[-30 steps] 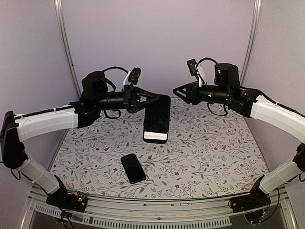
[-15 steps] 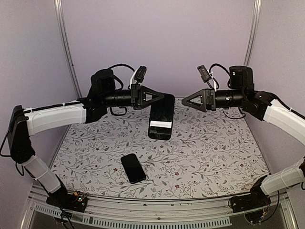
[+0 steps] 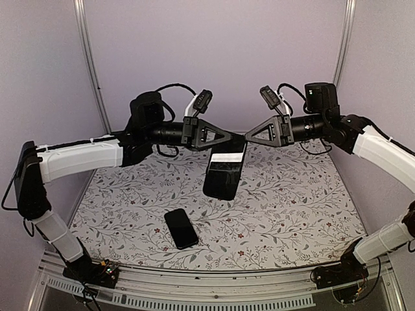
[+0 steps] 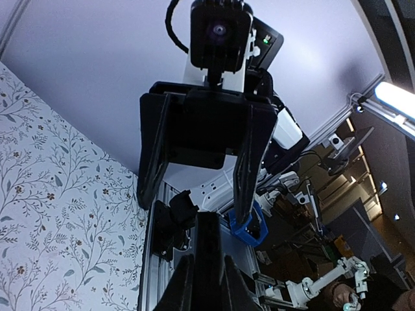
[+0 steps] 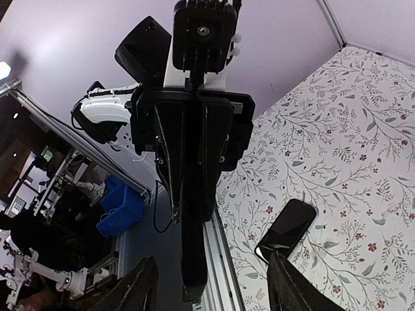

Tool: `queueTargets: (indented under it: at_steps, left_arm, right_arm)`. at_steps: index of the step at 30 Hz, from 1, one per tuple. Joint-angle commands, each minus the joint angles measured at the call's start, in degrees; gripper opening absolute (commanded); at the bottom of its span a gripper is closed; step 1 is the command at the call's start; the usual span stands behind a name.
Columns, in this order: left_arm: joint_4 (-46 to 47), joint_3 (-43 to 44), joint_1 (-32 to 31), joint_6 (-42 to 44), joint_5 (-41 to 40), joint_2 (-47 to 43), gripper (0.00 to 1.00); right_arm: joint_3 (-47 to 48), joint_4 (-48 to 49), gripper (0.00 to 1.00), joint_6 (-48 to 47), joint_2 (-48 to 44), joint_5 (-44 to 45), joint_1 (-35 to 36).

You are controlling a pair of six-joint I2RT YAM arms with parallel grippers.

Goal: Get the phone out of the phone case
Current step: Pass from the left arm to the right

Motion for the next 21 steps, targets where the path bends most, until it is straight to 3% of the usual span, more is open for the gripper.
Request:
queueTargets:
  at_steps: [1, 9, 15, 21]
  left_arm:
    - [3.09, 3.06, -0.88, 0.48, 1.16, 1.41, 0.0]
    - [1.43, 3.93, -0.95, 1.5, 0.38, 2.36, 0.0]
    - [1.25, 4.02, -1.02, 1.71, 0.49, 2.48, 0.0]
    - [0.27, 4.11, -1.1, 2.36, 0.88, 2.62, 0.0]
  right_arm:
    - [3.55, -4.19, 0.56, -1.66, 1.69, -1.29, 0.82]
    - [3.77, -5.8, 0.42, -2.65, 2.41, -2.91, 1.97]
    - [3.96, -5.67, 0.39, -2.82, 3.03, -4.51, 2.42]
    - [4.43, -5.33, 0.26, -3.32, 3.11, -3.81, 2.52]
